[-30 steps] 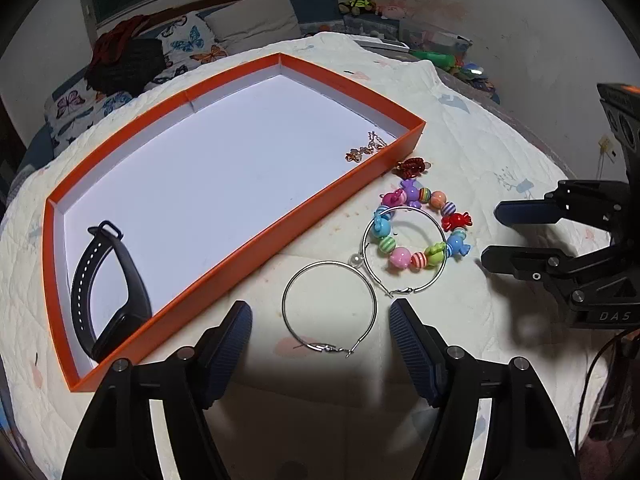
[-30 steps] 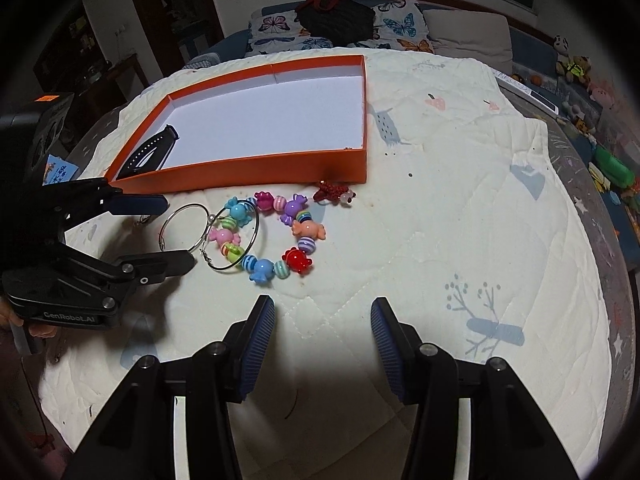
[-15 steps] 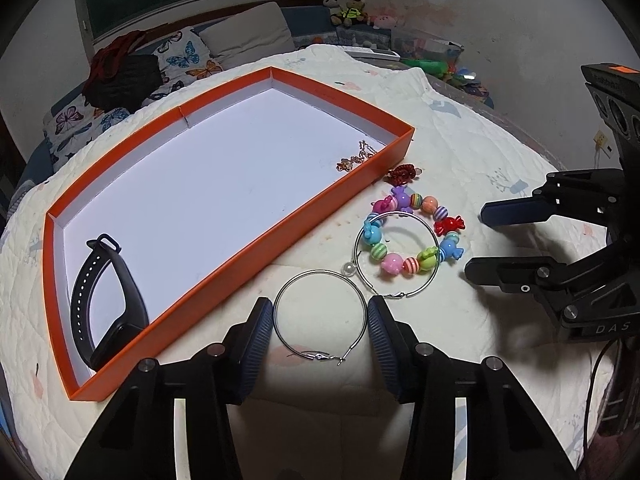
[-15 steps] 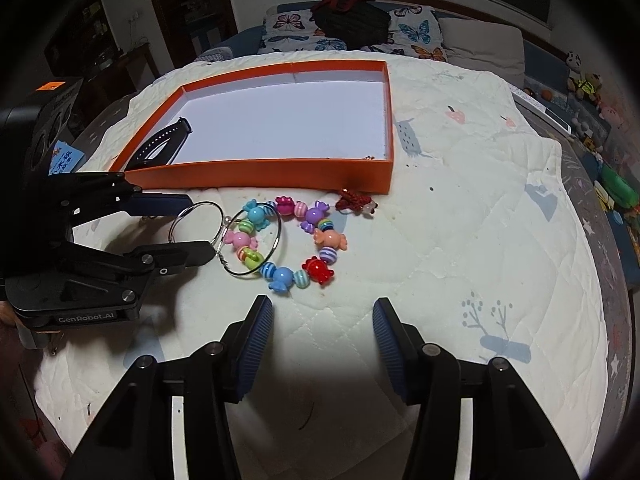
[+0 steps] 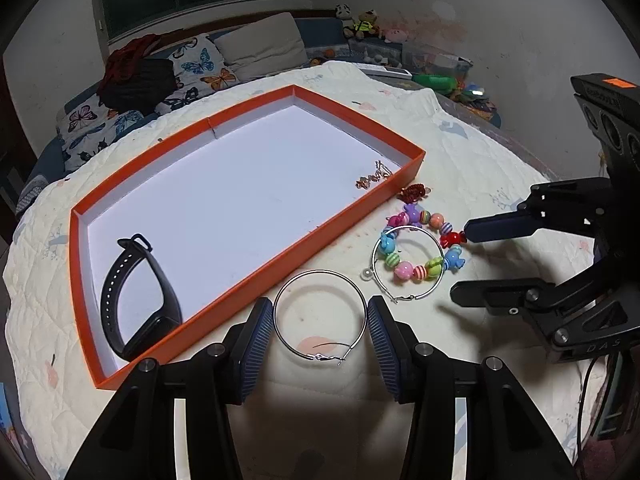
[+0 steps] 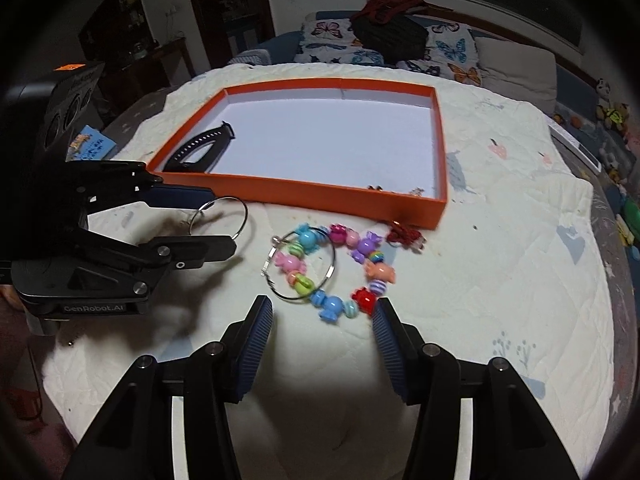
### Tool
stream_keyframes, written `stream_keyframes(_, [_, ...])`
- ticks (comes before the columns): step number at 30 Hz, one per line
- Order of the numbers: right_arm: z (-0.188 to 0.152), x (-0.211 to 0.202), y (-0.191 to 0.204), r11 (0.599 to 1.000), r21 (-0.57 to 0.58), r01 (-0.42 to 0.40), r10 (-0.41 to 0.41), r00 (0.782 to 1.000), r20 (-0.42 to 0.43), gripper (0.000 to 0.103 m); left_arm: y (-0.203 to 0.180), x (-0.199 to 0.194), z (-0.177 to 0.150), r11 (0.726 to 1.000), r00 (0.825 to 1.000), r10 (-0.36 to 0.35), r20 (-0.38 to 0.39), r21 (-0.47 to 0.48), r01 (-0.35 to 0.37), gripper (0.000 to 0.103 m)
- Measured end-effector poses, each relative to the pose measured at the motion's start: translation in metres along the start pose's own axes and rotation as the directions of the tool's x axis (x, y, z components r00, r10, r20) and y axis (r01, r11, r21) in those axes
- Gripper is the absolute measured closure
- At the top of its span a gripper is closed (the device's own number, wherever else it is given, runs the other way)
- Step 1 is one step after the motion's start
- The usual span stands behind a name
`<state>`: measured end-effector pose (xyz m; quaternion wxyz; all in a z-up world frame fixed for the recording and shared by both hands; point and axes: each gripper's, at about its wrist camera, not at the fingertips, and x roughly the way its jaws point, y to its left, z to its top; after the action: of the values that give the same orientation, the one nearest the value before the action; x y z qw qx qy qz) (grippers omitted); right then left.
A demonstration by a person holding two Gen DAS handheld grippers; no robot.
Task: Organize jewelry
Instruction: 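Grasp a silver hoop earring with the left tool while the right tool grasps the other hoop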
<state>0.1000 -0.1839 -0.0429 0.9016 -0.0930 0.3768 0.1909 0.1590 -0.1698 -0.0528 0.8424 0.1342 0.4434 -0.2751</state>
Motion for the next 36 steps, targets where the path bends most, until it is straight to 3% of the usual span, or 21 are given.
stream_keyframes(20, [0.010, 0.008, 0.027, 0.992, -0.099, -0.082, 0.084, 0.996, 0.012, 0.045, 0.030, -0.036, -0.016, 0.995, 0.998, 0.043, 0.044, -0.089, -0.039, 0.051])
stream_keyframes(28, [0.013, 0.015, 0.025, 0.992, -0.121, -0.018, 0.017, 1.000, -0.007, 0.045, 0.034, -0.040, -0.021, 0.994, 0.998, 0.048, 0.043, -0.104, -0.043, 0.051])
stream_keyframes(36, [0.019, 0.025, 0.044, 0.959, -0.274, 0.070, -0.080, 0.997, -0.024, 0.045, 0.034, -0.040, -0.022, 0.993, 0.998, 0.050, 0.039, -0.109, -0.045, 0.051])
